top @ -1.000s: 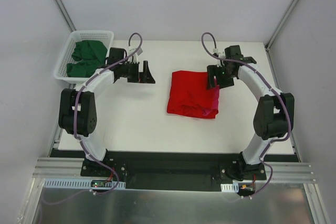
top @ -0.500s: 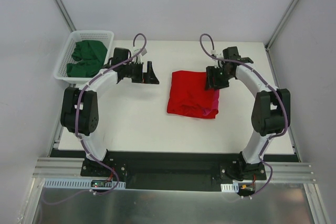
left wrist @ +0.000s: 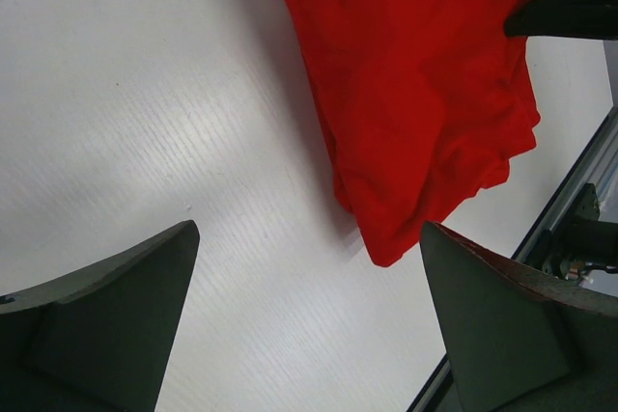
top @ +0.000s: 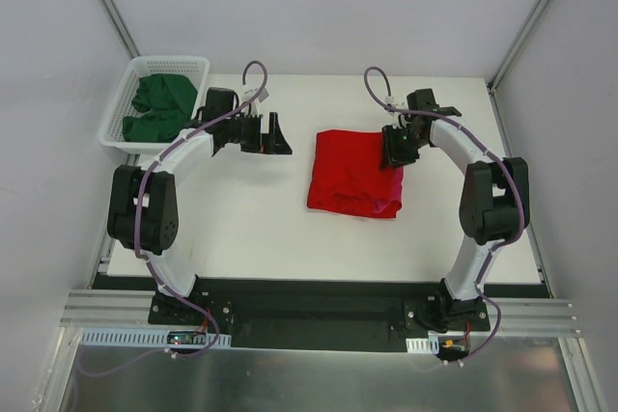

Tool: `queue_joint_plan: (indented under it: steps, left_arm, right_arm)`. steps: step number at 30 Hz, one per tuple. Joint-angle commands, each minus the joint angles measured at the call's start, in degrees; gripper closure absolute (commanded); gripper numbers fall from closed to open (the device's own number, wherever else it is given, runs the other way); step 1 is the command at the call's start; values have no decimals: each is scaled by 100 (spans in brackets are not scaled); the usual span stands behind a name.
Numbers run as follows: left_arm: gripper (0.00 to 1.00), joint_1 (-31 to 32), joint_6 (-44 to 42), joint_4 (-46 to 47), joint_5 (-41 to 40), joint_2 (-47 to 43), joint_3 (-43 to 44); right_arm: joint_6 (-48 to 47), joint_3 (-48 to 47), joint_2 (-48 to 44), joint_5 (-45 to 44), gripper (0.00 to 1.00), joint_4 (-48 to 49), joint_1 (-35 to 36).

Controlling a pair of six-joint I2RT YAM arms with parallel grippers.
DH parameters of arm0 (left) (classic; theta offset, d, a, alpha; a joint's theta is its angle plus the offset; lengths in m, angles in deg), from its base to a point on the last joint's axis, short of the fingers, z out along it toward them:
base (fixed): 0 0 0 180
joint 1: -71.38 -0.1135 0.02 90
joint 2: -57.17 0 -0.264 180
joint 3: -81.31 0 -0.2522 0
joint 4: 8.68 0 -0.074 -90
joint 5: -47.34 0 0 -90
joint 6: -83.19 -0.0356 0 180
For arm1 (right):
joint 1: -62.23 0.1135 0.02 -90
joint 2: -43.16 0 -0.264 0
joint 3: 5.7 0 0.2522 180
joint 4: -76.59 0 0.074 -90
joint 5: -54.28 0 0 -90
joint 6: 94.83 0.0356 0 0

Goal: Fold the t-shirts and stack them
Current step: Put the neatly folded tshirt into the corner of the board with the right arm

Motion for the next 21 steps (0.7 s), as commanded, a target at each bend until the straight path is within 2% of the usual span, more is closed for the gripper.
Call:
queue_joint_plan:
  steps: [1,4,5,6,21]
  left_arm:
    - [1,3,-31,135,137,-272,-49]
    - [1,3,-49,135,138,-307,-67]
    - [1,3,-49,135,137,-333,-67]
    - [1,3,-57,135,137,-351,-85]
    - [1,3,-110,135,129,-412,-120]
  right_arm:
    - [-126,-12,-21,108,69,100,-28]
    - [-126,-12,-48,91,86,109,-19]
    - [-126,-12,-57,73,95,91,-19]
    - [-126,-29,-109,47,99,65,-28]
    - [-161,-3,-1041,-331,99,-559,-169]
